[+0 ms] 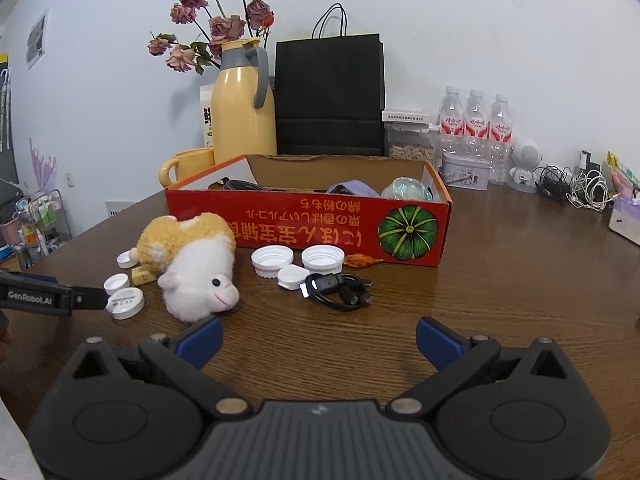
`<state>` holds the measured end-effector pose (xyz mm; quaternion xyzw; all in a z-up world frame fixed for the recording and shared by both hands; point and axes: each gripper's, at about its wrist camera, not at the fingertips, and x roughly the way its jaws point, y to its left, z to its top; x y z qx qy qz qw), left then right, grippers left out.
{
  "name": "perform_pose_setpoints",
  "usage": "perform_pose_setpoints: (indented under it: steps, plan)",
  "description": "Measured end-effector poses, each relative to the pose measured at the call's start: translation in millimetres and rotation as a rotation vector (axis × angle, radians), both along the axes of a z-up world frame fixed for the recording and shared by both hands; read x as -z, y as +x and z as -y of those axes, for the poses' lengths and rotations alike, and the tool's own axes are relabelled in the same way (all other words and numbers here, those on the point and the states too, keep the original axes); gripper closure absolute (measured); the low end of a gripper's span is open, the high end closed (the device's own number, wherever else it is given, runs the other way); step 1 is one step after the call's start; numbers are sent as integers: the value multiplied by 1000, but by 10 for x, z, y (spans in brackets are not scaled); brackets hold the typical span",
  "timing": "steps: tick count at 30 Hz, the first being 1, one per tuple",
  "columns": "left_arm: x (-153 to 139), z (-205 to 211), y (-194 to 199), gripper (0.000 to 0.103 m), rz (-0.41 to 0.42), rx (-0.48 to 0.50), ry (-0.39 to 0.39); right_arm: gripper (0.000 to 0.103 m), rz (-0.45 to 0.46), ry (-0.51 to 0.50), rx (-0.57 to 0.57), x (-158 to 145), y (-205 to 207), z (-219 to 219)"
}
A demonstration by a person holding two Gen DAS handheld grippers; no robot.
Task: Organize objects
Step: 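Withdraw both tools from the box back over the table items, then grasp the large white round cap with the left tool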
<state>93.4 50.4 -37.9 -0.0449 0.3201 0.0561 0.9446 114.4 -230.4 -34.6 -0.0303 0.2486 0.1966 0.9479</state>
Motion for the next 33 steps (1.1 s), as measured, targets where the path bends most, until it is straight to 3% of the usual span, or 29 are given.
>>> perform_pose_setpoints:
  steps: [6,8,12,15,17,18,33]
  plan:
    - [50,174,52,2,-2,70,-19,0,-11,-4,-7,33,32,-21]
    - [75,238,82,12,-5,82,-14,0,-14,-6,-7,46,36,-28]
    - [101,334,117,22,18,70,17,0,-20,-6,-6,63,51,-24]
    - [94,374,140,34,26,63,26,0,-19,-5,-11,68,49,-29]
    - [92,407,139,57,33,60,44,0,-20,-5,-15,74,50,-35]
    - [89,418,134,63,38,61,48,0,-21,-5,-16,78,48,-39]
    - [-17,373,35,63,84,65,7,0,-30,-9,-11,117,99,-40]
